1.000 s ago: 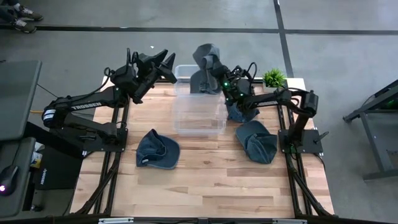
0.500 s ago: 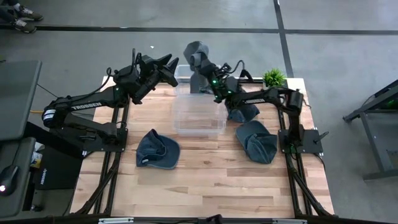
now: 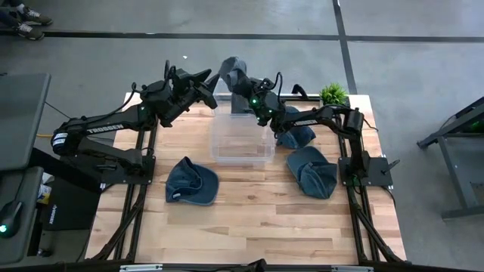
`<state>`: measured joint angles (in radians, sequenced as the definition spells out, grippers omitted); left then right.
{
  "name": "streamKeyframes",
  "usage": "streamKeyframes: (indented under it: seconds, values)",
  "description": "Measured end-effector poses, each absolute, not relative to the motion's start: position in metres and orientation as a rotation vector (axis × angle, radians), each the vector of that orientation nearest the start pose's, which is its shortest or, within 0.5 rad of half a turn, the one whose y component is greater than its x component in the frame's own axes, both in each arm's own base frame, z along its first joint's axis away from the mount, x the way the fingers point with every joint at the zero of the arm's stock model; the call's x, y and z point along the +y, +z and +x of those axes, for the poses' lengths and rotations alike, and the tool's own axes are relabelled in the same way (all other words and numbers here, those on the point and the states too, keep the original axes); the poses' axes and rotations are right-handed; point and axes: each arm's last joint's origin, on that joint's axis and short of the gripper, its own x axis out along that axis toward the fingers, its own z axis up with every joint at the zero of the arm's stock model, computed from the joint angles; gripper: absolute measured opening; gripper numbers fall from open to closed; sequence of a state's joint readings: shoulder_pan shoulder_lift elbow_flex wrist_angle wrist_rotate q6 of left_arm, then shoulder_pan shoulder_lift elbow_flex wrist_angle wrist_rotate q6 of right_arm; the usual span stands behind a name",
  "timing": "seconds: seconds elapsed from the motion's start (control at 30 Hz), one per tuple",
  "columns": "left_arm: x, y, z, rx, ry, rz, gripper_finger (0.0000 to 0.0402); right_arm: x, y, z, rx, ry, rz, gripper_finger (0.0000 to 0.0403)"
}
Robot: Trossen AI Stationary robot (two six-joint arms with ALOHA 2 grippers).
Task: Pick & Place hat
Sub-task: Put the gray cap into the top transparent bin
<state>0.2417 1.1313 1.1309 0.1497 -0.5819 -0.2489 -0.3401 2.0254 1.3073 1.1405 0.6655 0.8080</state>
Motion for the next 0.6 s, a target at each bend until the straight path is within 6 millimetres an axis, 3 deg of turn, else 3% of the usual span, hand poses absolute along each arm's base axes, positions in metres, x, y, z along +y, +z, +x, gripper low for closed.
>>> streamKeyframes:
  seconds: [0.3,0.6]
  values:
    - [0.074,0.414,0.233,-0.232,0.805,-0.269,0.0189,-0.162,0.24,0.406,-0.721,-0.764,0.779,0.0011]
    - [0.074,0.414,0.233,-0.232,0.813,-0.266,0.0189,-0.16,0.237,0.408,-0.615,-0.725,0.65,0.0088]
